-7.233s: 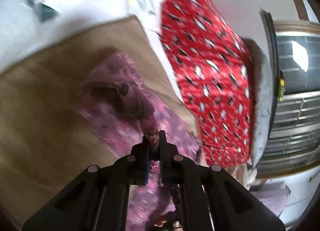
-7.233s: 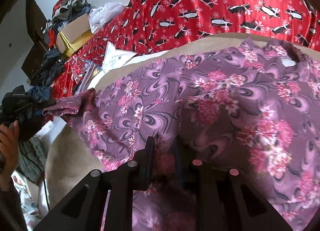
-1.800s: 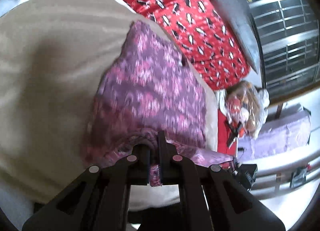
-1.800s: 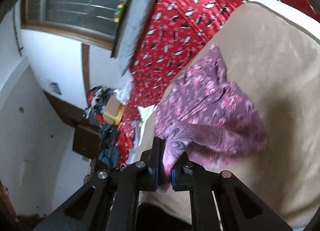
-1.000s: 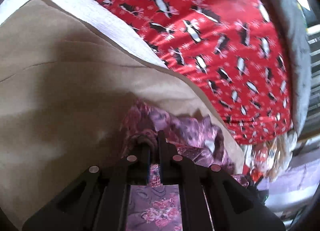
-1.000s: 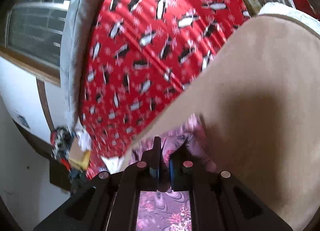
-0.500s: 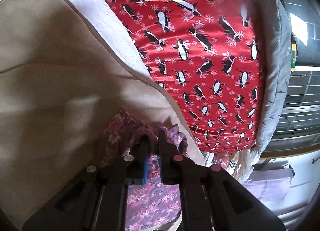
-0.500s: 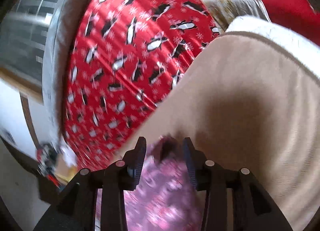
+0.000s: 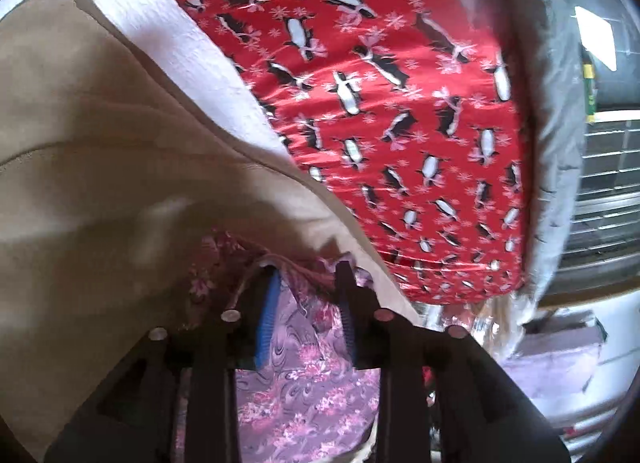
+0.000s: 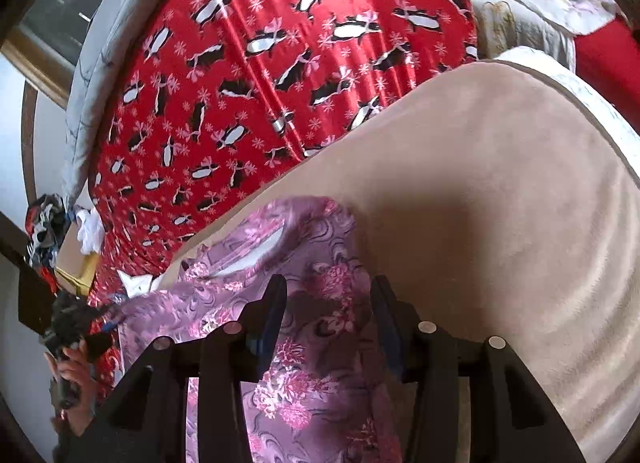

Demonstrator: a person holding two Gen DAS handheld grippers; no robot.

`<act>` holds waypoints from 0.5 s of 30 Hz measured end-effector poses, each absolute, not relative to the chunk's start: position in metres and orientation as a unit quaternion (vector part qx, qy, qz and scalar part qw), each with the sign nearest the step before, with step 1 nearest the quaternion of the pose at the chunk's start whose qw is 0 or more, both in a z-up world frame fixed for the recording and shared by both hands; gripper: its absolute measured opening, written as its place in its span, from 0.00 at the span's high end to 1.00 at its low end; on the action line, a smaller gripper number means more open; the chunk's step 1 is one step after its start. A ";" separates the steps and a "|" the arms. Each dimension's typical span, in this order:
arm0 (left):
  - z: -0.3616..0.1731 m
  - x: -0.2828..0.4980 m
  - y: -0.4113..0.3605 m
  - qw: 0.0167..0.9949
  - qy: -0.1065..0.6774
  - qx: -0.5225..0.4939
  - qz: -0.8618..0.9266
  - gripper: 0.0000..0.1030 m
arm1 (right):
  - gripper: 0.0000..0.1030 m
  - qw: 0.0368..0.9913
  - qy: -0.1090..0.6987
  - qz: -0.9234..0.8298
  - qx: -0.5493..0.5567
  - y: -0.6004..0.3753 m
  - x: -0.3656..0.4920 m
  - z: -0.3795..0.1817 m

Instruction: Fold small clothes

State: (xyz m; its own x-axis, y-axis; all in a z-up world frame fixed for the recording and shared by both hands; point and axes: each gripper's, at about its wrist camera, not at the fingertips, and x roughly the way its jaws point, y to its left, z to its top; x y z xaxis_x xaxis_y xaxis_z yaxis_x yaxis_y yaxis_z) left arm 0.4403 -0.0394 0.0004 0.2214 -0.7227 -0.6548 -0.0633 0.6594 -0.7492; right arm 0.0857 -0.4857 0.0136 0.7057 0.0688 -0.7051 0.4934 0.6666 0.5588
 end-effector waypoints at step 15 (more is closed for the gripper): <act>-0.013 0.403 -0.056 0.766 0.564 -0.237 -0.197 0.41 | 0.47 0.835 0.364 -0.142 0.386 -0.492 0.098 0.000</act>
